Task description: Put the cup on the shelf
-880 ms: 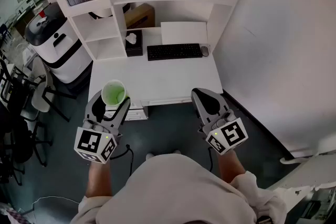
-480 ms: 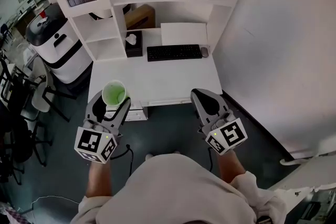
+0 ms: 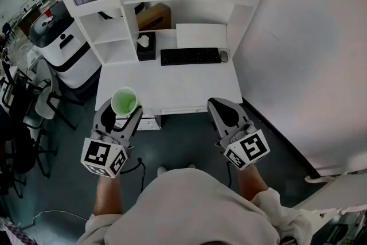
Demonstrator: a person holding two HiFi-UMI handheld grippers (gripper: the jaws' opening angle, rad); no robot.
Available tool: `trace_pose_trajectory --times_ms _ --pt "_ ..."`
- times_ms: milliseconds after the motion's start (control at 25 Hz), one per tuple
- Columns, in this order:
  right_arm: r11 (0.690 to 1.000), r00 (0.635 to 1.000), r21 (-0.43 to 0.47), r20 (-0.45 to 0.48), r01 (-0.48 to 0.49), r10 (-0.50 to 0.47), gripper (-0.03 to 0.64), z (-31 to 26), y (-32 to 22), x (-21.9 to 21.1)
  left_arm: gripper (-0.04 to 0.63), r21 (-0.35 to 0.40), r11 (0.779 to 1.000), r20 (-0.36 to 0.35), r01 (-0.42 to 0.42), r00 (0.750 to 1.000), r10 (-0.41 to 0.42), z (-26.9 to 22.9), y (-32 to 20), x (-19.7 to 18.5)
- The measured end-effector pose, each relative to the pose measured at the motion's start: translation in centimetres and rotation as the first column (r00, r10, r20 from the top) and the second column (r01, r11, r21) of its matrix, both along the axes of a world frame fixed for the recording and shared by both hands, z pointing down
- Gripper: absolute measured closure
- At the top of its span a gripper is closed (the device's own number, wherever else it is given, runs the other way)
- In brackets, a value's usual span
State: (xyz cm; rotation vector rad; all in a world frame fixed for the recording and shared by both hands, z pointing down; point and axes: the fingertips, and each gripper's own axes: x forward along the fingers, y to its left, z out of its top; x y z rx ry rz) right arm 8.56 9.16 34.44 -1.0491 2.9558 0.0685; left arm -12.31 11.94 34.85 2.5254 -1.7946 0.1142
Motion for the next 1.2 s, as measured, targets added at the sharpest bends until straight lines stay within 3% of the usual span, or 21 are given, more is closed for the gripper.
trace_pose_trajectory --times_ms 760,1200 --pt "0.996 0.997 -0.042 0.006 0.083 -0.083 0.614 1.9 0.1 4.0 0.307 -0.021 0.997 0.005 0.070 0.998 -0.070 0.1 0.8 4.1" --pt "0.995 0.996 -0.058 -0.008 0.084 -0.085 0.613 3.2 -1.4 2.6 0.307 -0.018 0.998 0.002 0.068 0.998 -0.068 0.9 -1.5 2.6"
